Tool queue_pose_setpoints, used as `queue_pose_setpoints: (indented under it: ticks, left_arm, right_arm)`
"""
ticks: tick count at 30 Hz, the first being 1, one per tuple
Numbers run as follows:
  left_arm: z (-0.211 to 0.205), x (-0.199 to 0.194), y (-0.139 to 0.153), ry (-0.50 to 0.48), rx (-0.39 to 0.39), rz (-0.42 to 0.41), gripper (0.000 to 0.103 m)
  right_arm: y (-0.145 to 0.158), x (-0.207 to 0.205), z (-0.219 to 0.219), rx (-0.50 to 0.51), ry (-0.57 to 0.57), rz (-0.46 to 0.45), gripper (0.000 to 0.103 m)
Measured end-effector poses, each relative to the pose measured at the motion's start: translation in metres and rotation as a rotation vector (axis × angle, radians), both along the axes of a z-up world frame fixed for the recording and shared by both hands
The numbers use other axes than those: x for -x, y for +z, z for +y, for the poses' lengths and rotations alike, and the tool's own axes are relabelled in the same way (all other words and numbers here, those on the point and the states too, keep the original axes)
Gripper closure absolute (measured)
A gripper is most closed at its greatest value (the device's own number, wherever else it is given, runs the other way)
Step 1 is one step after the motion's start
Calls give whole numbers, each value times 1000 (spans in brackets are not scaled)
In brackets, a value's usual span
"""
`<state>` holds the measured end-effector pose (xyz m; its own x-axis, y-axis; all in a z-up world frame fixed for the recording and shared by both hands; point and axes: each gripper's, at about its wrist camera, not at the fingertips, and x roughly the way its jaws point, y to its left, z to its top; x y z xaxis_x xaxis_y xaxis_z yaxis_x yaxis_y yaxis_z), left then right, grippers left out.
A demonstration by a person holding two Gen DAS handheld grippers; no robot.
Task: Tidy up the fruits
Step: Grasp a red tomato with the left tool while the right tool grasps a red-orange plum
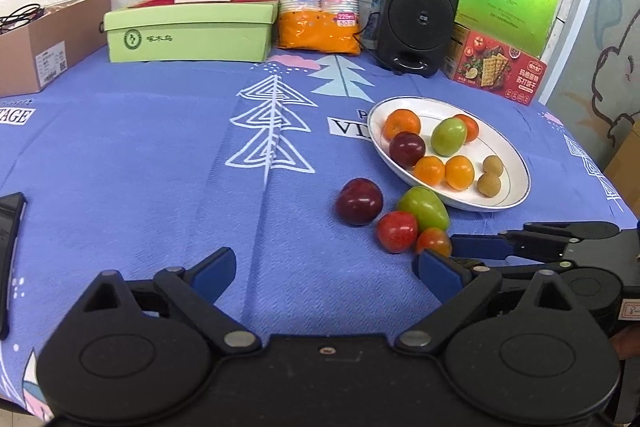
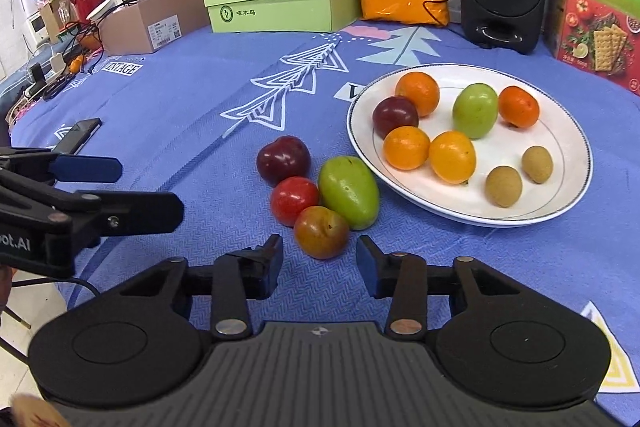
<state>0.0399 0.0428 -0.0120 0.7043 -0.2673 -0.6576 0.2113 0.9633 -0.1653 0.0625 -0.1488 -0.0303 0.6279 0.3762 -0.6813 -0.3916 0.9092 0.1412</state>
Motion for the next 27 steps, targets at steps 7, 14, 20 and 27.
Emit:
queue_pose_setpoints:
  ticks: [7, 14, 20, 27]
  left_arm:
    - [-10, -9, -3, -37, -5, 5, 0]
    - [-23, -25, -10, -95, 13, 23, 0]
    - [-41, -40, -19, -152, -9, 36, 0]
    - [-51, -51, -25, -176, -28, 47, 0]
  right_arm:
    - [-3, -6, -3, -29, 0, 2, 48]
    - [0, -1, -13, -28, -3, -4, 49]
    - [3, 6, -31, -10, -50, -15, 49]
    - [3, 8, -45, -8, -94, -19, 49]
